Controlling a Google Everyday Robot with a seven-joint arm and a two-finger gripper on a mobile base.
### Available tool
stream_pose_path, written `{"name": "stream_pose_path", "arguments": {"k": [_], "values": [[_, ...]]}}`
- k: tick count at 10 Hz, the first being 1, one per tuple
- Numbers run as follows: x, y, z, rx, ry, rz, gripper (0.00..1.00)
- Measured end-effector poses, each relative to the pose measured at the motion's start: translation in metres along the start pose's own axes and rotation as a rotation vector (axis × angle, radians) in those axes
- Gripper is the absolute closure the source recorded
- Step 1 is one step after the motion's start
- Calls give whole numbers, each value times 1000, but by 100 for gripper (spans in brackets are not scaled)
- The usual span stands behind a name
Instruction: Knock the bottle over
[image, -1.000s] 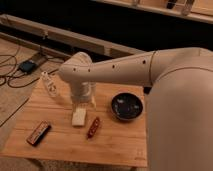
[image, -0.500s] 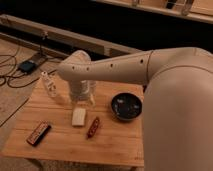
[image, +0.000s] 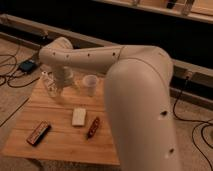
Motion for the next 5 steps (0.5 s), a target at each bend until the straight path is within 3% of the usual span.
{"name": "stream_pose_path", "arguments": {"k": [2, 5], "values": [[-39, 20, 4, 15, -31, -123, 35], [-82, 44, 10, 30, -83, -224, 35]]}}
